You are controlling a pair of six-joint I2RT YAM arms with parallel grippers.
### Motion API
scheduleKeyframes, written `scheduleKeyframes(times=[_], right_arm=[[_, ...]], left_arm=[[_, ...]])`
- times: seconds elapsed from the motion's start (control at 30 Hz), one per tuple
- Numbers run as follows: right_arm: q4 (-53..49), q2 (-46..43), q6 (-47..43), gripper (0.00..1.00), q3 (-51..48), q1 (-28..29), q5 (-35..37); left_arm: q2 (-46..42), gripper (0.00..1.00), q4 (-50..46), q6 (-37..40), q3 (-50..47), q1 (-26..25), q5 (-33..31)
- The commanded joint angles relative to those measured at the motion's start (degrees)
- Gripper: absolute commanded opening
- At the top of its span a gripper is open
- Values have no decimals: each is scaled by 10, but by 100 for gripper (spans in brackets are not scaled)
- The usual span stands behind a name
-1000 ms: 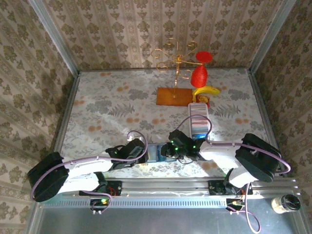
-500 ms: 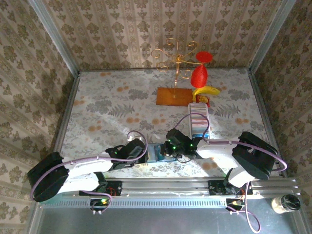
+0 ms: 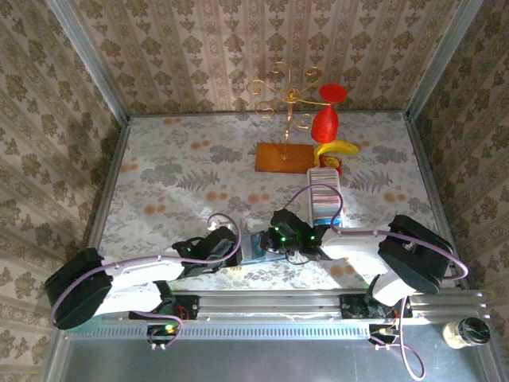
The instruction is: Put the credit cards into the card holder
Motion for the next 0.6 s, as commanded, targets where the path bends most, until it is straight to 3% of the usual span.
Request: scheduleKeyframes(times=[0.0,0.13,0.23,0.33,0.4,0.57], right_arm=[[0,14,-6,21,-6,6,-3],[-44,3,-23,30,-1,8,9],[-80,-7,-38,32,9,8,28],[-108,-6,-56,30,26,8,38],[-98,3,-58,23,31,8,28],[-89,37,-68,22,58,22,5]], left_arm=[[-2,14,5,-9,2,-6,-3],[-3,14,2,-8,3,-5,-5],[-4,14,1,-8,4,-6,-6],[-4,14,0,-7,6,-6,-7],[-2,14,3,-7,6,-6,-6],[9,14,14,-9,5,-5,-1]])
